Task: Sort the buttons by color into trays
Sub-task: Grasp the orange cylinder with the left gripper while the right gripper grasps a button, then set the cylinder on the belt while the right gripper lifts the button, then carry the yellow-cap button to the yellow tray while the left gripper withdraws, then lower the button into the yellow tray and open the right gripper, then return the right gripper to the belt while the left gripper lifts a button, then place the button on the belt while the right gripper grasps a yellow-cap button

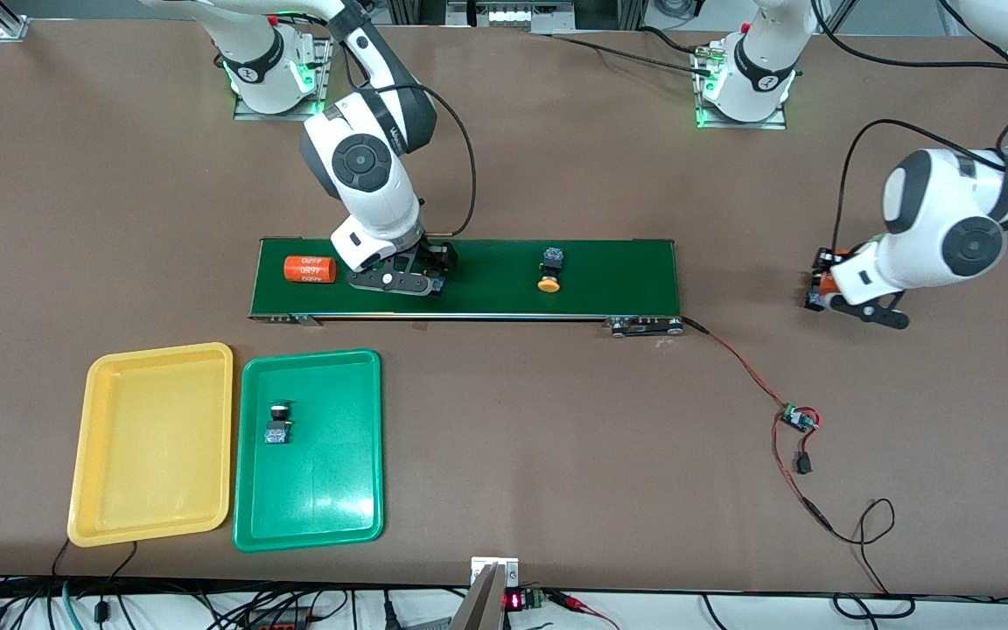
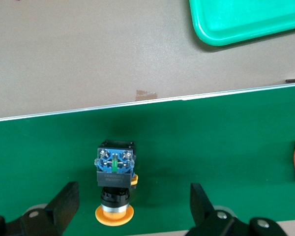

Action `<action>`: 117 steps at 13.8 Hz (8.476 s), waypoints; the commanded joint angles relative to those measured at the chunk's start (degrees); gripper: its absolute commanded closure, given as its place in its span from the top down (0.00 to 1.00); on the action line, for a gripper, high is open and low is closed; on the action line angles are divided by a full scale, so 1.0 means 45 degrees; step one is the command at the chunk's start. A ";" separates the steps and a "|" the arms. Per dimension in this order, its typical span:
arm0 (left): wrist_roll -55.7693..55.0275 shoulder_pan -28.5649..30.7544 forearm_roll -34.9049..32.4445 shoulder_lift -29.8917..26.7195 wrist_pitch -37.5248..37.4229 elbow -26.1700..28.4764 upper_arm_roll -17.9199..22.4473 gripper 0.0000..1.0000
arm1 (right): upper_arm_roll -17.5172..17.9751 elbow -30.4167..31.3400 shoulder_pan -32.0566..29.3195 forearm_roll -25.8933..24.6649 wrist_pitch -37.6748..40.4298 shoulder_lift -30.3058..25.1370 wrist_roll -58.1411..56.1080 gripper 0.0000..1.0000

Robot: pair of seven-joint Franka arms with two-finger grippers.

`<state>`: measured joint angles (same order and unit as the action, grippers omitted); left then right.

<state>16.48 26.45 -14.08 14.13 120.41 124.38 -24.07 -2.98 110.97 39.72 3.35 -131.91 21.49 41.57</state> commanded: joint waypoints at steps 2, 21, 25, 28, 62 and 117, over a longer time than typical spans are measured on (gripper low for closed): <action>0.1317 -0.0603 -0.0269 -0.0152 -0.0370 -0.0608 -0.1502 0.00 | -0.0021 -0.0343 0.0274 -0.0081 -0.0549 0.0770 -0.0019 0.98; 0.5537 -0.5446 -0.2691 0.1507 0.0762 -0.1194 -0.2796 0.05 | -0.0743 -0.0556 -0.1147 -0.0120 0.2062 -0.1394 -0.3275 0.14; 0.4932 -0.5623 -0.2846 0.2132 0.1328 -0.1155 -0.2776 0.22 | -0.0763 -0.2446 -0.3449 -0.0120 0.4560 -0.1885 -0.6201 0.14; 0.4852 -0.5682 -0.2984 0.2056 0.1718 -0.1175 -0.2718 1.00 | -0.0802 -0.3233 -0.5404 -0.0120 0.5816 -0.1768 -0.9150 0.15; -0.0733 0.0099 -0.0035 0.2465 0.1153 -0.0667 0.0779 1.00 | -0.0999 -0.6557 -0.8769 0.0112 0.0968 0.5092 -1.2910 1.00; -0.5576 -0.5975 0.3774 0.1238 0.2735 -0.2342 -0.0572 1.00 | -0.0938 0.1493 -0.0585 0.0817 0.0171 -0.0400 -0.2693 0.30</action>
<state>-9.11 0.14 2.48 22.80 133.99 117.37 -28.73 -6.43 117.96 36.93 6.53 -132.64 21.02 31.04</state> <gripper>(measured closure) 0.264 0.313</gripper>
